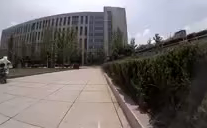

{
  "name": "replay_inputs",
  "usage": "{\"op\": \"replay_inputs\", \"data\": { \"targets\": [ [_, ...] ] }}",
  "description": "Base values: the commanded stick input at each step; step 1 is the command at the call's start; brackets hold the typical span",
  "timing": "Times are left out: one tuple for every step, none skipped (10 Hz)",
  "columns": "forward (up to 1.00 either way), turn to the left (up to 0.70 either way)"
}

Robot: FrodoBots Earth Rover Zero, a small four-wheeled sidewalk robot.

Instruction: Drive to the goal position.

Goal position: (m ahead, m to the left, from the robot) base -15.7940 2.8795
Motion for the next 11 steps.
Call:
{"op": "replay_inputs", "data": {
  "targets": [
    [0.00, 0.70],
    [0.00, 0.70],
    [0.00, 0.70],
    [0.00, 0.70],
    [0.00, 0.70],
    [0.00, 0.70],
    [0.00, 0.70],
    [0.00, 0.70],
    [0.00, 0.70],
    [0.00, 0.70],
    [0.00, 0.70]
  ]
}}
